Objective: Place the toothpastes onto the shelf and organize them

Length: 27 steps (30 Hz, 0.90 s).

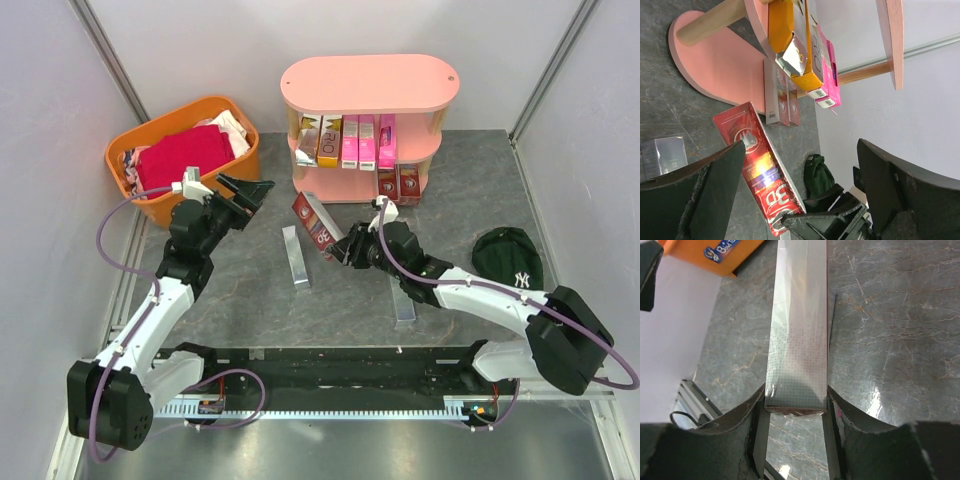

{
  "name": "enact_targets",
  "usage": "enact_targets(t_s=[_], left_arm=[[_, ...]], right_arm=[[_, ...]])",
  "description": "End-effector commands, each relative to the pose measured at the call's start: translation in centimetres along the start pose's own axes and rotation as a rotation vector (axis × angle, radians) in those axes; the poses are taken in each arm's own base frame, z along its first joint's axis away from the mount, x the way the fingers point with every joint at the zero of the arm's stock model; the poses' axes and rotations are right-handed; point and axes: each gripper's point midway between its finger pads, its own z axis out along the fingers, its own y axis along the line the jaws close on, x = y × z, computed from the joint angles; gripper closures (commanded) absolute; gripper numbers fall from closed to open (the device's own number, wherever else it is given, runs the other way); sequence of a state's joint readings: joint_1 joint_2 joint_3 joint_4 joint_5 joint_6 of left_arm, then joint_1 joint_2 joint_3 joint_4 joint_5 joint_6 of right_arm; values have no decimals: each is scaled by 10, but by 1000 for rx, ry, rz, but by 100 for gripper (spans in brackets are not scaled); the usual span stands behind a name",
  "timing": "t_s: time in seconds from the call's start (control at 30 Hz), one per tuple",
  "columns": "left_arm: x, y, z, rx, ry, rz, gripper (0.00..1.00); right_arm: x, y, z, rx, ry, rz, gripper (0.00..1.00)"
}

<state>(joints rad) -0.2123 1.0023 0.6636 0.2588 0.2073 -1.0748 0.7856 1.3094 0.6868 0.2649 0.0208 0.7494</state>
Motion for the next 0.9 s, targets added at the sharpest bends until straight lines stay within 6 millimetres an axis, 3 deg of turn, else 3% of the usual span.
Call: enact_targets(t_s=[0.0,0.23,0.4,0.87], left_arm=[[-9,3,1,-10,-33,51,0],[-5,1,5,18,-2,43,0],[-6,-1,4,32,0,50,0],[-11,1,2,34,1,61,0]], right_arm=[[-26,13,6,-122,-80,104,76],[-47,-18,26,-149,-142,260,78],[-67,-33,28,-165,-243,315,79],[-71,-104,71,-109,-328,540,81]])
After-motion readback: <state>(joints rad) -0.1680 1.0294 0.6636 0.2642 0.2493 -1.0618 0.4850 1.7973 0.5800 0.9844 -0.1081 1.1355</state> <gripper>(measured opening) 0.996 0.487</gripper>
